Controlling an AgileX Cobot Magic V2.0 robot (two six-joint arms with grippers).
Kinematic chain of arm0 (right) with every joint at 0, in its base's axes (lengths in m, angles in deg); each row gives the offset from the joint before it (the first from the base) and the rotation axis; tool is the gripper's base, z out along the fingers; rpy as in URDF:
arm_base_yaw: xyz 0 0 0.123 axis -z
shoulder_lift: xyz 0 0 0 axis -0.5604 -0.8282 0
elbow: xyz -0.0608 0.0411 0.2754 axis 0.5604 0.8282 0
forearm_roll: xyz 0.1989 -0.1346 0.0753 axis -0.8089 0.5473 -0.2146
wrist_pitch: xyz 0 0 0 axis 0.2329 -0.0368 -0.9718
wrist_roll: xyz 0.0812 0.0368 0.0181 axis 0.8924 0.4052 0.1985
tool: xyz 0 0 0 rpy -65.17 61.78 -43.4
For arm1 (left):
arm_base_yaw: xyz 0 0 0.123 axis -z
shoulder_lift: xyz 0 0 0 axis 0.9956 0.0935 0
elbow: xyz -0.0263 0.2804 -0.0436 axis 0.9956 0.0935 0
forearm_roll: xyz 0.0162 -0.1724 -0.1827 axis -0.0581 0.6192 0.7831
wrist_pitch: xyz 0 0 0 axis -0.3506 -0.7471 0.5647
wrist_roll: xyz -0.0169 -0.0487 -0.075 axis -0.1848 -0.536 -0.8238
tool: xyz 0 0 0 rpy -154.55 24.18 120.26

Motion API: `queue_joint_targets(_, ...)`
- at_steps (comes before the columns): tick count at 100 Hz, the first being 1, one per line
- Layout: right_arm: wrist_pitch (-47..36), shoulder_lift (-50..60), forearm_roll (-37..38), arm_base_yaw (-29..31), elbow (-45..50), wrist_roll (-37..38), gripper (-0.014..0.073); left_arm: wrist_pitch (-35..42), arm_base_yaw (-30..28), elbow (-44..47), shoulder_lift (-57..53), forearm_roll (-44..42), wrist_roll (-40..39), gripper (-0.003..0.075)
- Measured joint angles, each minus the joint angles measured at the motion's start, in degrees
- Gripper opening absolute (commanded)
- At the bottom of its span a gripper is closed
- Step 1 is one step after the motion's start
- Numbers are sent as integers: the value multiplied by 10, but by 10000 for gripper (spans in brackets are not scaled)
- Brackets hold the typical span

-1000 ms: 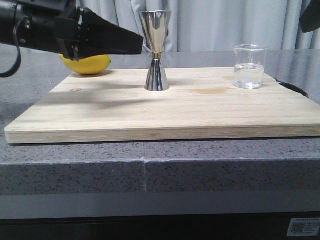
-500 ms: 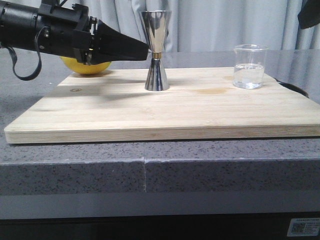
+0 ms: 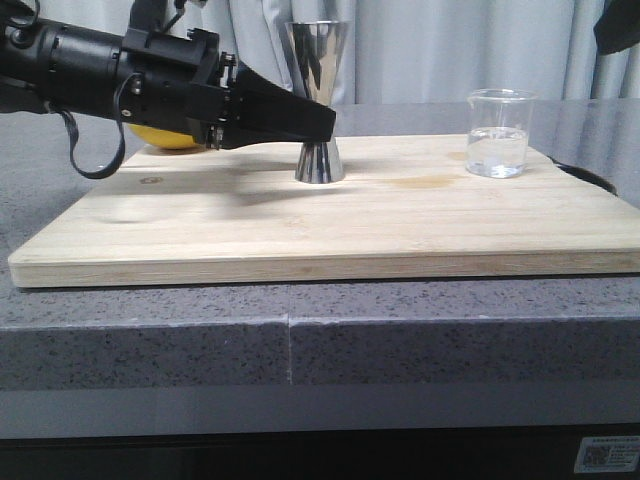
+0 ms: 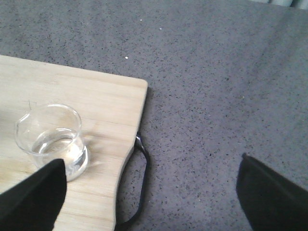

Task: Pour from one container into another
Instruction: 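Close the left gripper around the jigger's narrow waist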

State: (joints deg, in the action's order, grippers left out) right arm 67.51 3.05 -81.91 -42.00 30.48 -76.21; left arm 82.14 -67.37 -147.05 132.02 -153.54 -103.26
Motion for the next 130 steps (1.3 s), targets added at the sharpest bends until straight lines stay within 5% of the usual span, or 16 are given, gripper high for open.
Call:
queue_joint_targets(112, -3, 0, 0, 0, 0, 0, 647, -41, 32, -31, 8, -2, -20, 361)
queue_joint_targets(130, -3, 0, 0, 0, 0, 0, 647, -42, 34, -31, 8, -2, -25, 229)
